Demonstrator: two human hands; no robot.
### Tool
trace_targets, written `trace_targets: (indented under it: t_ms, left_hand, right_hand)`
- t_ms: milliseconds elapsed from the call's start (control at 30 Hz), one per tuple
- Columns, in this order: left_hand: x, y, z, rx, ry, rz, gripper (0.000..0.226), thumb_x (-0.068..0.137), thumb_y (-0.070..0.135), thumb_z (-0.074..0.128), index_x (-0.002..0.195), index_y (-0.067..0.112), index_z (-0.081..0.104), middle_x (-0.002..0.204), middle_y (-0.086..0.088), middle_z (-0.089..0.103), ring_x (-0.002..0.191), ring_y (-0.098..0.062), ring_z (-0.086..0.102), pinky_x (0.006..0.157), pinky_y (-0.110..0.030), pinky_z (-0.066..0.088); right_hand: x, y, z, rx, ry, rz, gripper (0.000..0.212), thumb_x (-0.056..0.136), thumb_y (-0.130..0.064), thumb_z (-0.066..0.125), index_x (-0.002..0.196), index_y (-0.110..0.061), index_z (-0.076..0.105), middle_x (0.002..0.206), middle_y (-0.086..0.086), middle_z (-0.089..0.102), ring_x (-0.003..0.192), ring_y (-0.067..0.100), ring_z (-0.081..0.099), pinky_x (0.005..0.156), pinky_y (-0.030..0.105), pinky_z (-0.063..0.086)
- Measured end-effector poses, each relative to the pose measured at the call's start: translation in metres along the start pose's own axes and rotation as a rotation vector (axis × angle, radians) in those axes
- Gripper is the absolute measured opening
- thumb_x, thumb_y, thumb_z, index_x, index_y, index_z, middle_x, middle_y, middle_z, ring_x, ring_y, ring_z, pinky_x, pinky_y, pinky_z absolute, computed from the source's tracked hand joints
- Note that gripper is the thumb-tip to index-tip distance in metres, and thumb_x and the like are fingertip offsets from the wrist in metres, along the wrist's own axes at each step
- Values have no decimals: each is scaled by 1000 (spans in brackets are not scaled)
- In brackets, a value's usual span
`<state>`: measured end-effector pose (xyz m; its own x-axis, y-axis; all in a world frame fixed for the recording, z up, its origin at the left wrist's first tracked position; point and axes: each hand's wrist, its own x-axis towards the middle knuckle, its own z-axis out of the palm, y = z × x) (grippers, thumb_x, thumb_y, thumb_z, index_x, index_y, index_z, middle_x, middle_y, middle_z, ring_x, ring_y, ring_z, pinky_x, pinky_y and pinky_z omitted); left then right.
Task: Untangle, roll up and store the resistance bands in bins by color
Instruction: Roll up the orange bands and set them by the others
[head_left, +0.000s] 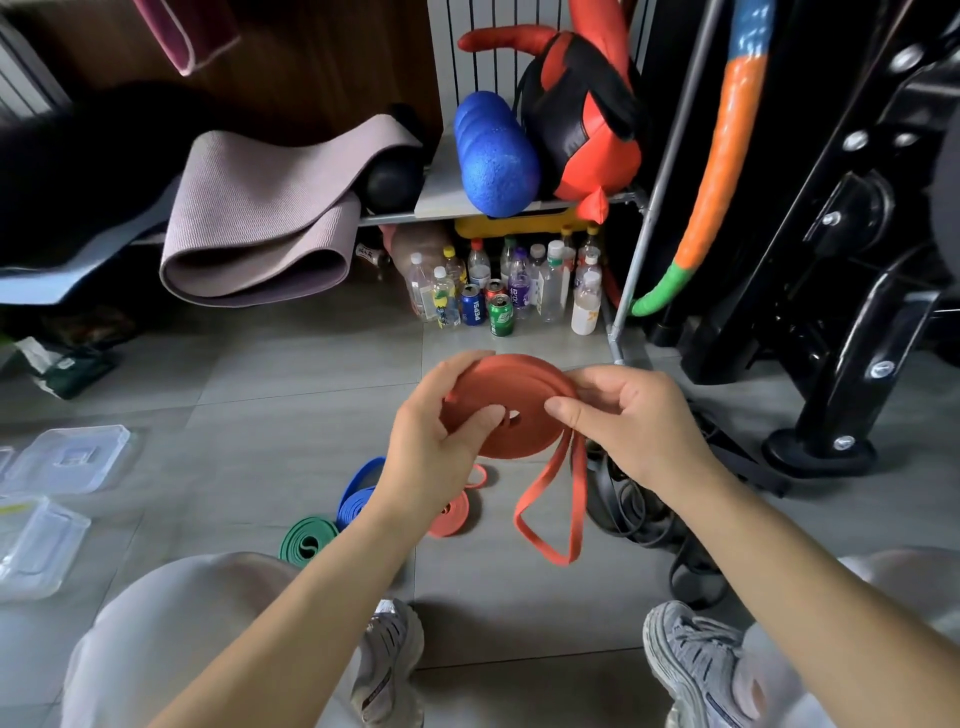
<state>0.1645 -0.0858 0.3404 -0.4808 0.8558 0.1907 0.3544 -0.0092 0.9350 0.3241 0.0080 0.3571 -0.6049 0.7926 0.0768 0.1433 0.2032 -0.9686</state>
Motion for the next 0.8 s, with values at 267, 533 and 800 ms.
trace_targets:
  t_ms: [267,533,800]
  left_hand:
    - [-7,4,2,520,-151,266,41,86,22,62,127,25,55,113,9,61,100,-11,57,81,-23,48]
    - [0,4,0,465,-371,8,25,79,18,70,93,34,56,80,20,59,77,-9,59,68,-16,44]
    - [2,8,-5,154,-208,-32,36,81,4,68,83,38,57,82,10,69,72,-7,64,70,-23,52]
  right_hand:
    - [0,9,6,-308,-83,-29,17,79,-12,74,95,-18,74,85,-7,74,76,-1,67,74,17,52]
    - [-3,14,6,-432,-149,-68,14,79,-15,73,88,-26,74,74,-8,73,70,7,67,71,38,54]
    - [0,11,-3,-48,-94,8,29,75,-6,75,86,-31,69,83,-11,74,81,7,70,76,22,54]
